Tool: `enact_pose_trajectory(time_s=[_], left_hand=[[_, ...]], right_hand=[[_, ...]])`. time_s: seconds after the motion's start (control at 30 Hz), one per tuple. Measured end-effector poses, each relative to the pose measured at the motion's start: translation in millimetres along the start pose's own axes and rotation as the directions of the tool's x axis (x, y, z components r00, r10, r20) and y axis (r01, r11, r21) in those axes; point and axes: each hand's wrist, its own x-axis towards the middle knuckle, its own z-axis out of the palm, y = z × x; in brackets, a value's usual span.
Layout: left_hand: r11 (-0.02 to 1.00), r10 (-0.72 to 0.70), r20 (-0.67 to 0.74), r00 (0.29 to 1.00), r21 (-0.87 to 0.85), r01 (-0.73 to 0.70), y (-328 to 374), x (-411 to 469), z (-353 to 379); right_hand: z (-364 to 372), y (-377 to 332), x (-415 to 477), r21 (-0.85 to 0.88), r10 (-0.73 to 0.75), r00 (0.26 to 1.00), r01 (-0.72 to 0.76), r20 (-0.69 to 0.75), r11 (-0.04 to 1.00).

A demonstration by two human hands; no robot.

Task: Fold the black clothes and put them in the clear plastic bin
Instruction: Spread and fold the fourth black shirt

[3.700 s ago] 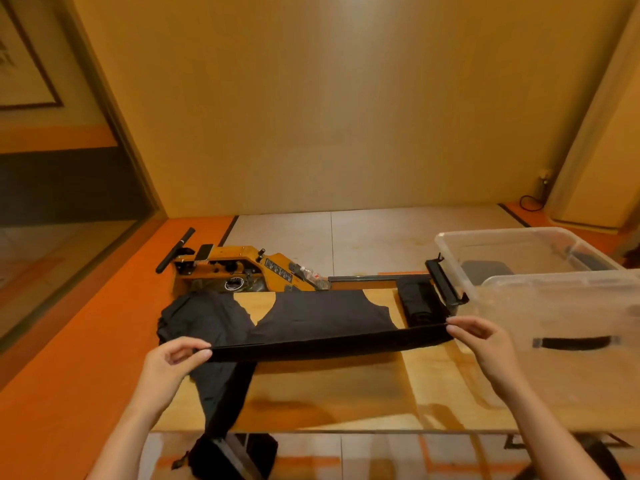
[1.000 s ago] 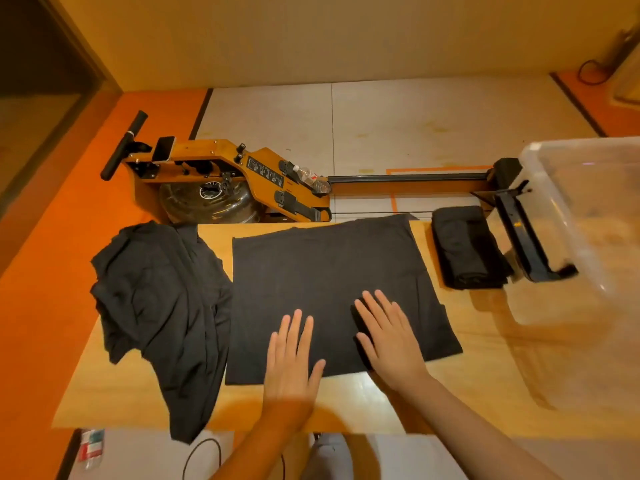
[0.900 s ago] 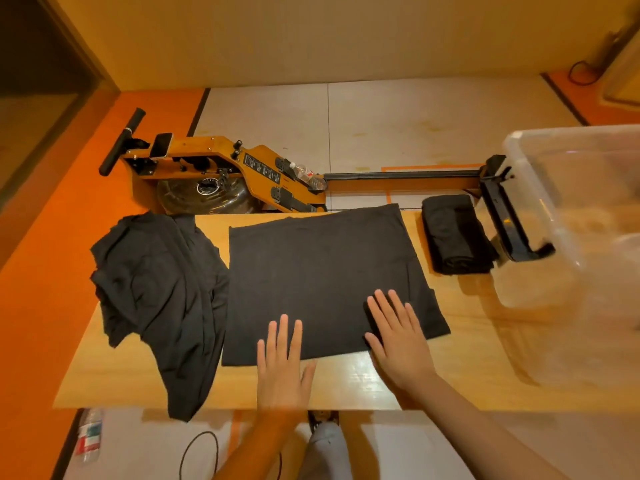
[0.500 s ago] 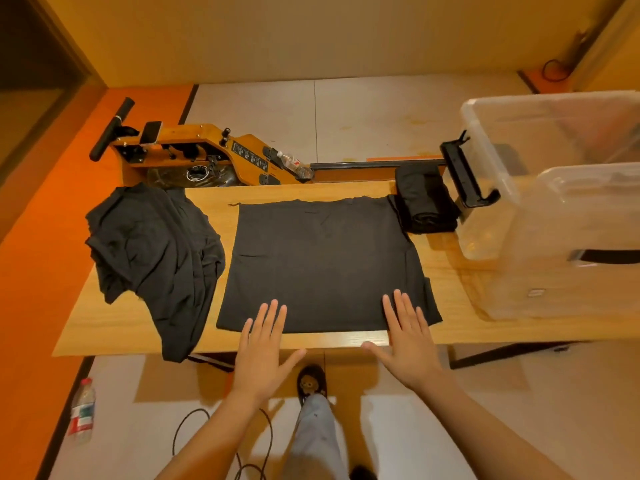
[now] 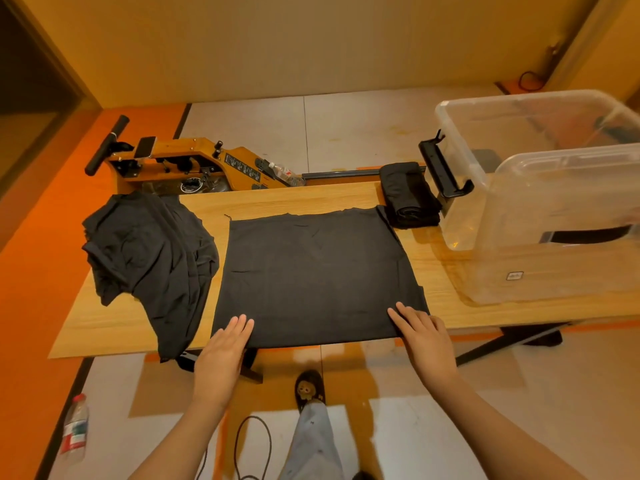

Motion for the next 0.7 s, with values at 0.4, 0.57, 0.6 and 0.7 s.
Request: enact_pose_trajectory(time_s=[0.4, 0.57, 0.6, 0.7], left_hand=[[0.951, -0.198, 0.034, 0.98, -0.234, 0.201, -9, -2, -57], [0.924, -0.197, -0.223, 0.955, -0.368, 0.104, -17, 27, -124], [0.906, -0.216, -0.255, 0.943, -0.412, 0.096, -18, 34, -141], [0.84, -0.279, -0.339, 0.899, -0.539, 0.057, -20, 54, -189]], right_hand=[[-47, 14, 7, 0.335, 0.155, 0.988, -0.143, -0.011, 0.931], [-115, 14, 35, 0.585, 0.214, 0.94, -0.021, -0.264, 0.811], [-131, 13, 41, 0.633, 0.233, 0.928, 0.006, -0.293, 0.774], [-175, 10, 56, 0.762, 0.287, 0.904, 0.063, -0.318, 0.644]])
